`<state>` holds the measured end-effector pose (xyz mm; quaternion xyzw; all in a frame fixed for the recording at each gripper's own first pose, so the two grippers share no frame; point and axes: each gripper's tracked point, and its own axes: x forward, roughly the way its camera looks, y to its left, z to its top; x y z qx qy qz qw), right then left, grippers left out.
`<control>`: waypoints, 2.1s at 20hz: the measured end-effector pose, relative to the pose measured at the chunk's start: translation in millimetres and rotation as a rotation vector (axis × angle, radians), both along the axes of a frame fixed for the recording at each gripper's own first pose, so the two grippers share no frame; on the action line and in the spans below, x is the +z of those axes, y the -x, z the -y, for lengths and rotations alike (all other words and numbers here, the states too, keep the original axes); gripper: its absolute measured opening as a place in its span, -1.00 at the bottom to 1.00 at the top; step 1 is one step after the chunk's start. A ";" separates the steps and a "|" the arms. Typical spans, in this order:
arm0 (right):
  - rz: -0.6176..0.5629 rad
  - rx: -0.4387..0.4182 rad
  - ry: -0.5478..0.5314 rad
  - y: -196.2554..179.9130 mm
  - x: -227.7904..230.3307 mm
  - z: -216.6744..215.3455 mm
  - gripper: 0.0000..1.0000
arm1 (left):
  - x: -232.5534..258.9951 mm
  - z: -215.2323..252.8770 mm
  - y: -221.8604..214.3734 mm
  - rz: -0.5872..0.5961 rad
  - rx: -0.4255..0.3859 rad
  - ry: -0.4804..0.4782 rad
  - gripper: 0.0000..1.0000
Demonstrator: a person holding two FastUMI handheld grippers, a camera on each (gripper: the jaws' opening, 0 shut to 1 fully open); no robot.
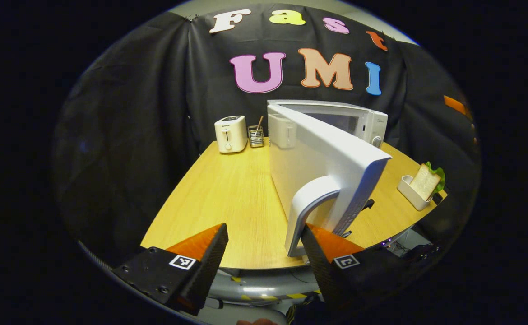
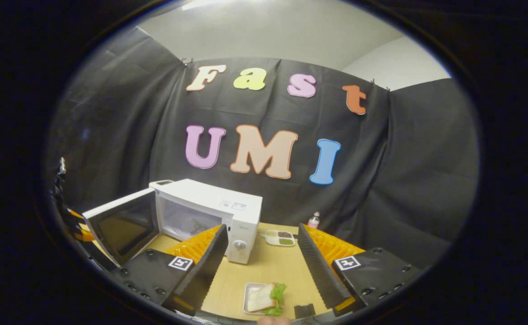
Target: Open the microwave oven with the left hand, put the food in, and close the microwave oven.
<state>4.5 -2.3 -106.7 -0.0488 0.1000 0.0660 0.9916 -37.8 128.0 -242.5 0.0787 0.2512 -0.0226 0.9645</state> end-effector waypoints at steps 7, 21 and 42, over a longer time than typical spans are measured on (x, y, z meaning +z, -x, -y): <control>-0.172 -0.004 -0.001 1.5 -94.8 -0.7 0.96 | 71.2 13.7 29.8 0.082 -0.044 -0.051 0.83; -0.677 -0.246 -0.099 13.5 -301.0 55.3 0.96 | 118.1 90.7 21.4 0.187 0.027 0.255 0.82; -0.719 -0.100 -0.073 11.2 -287.1 15.7 -0.39 | 121.8 90.7 9.1 0.202 0.011 0.297 0.84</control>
